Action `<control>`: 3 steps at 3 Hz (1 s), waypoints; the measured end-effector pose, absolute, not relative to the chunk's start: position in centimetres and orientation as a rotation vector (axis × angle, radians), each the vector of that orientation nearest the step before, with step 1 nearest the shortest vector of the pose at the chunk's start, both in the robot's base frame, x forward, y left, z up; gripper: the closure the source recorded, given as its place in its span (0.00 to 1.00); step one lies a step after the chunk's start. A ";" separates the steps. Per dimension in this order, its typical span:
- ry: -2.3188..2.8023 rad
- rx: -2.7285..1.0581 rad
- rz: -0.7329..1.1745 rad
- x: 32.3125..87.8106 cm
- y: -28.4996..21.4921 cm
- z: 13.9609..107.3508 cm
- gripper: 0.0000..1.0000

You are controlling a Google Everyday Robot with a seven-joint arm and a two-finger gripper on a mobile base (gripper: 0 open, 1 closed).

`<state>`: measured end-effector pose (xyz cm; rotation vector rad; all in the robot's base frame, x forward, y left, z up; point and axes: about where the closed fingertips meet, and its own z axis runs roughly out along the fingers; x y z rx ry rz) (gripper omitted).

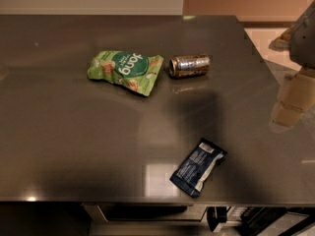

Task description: Move rxbar blueberry near green rice chip bag

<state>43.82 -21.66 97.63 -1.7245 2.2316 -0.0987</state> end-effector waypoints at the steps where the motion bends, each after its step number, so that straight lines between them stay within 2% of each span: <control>1: 2.231 -1.725 -0.099 43.8 -21.7 97.6 0.00; 3: 1.990 -1.990 0.018 41.9 -17.9 96.6 0.00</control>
Offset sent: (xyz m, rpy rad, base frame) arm -0.0127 0.0293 -0.0068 0.0250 0.0307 0.2353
